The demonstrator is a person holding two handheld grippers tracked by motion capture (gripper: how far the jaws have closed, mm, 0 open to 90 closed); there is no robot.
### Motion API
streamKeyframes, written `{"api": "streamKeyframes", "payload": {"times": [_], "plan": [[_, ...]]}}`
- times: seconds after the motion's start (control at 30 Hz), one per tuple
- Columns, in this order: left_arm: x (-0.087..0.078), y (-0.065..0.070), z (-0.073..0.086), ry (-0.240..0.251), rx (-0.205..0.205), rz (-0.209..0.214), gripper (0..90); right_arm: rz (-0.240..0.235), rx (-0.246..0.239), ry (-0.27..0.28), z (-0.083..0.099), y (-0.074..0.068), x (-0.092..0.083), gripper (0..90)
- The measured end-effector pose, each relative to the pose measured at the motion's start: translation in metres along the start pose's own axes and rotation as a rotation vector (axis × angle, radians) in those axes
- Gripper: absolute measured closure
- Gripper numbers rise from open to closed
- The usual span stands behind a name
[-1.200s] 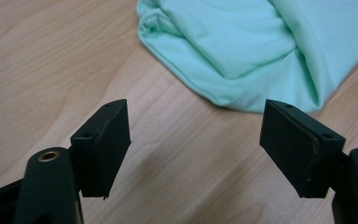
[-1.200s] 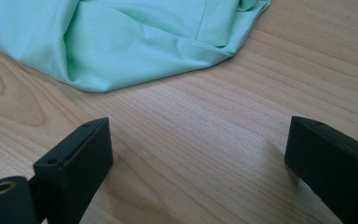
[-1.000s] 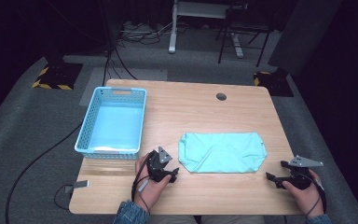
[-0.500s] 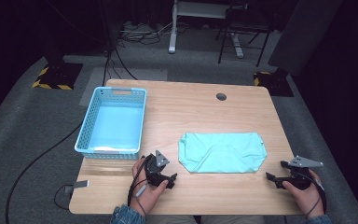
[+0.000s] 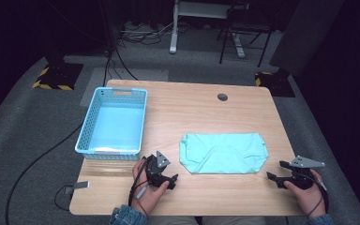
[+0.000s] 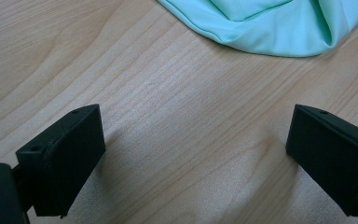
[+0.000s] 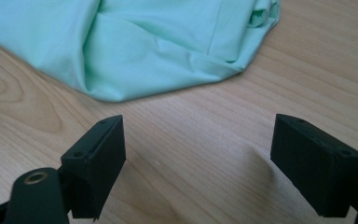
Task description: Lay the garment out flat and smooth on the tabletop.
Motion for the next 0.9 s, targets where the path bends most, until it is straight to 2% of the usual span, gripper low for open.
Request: {"api": "streamKeyframes", "payload": {"times": [0.27,0.37,0.57,0.9], "plan": [[0.000,0.000,0.000,0.000,-0.001,0.000,4.2,-0.015,-0.044,0.009,-0.022,-0.008,-0.001,18.3],[0.000,0.000,0.000,0.000,-0.001,0.000,4.2,-0.018,-0.080,0.010,-0.031,-0.010,0.001,18.7],[0.000,0.000,0.000,0.000,-0.001,0.000,4.2,-0.047,-0.090,0.015,-0.047,-0.017,0.006,21.0],[0.000,-0.001,0.000,0.000,0.000,-0.002,4.1,-0.097,-0.150,0.026,-0.076,-0.033,0.021,21.3]]}}
Point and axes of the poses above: each handheld gripper's, and its own axes: x roughly forward along the jaws, z roughly out of its underside, y roughly to its right, the point moved 3 cm from there along x, roughly forward along the jaws, and after that the axes turned 5 degrees about x, right-handed, at the moved point
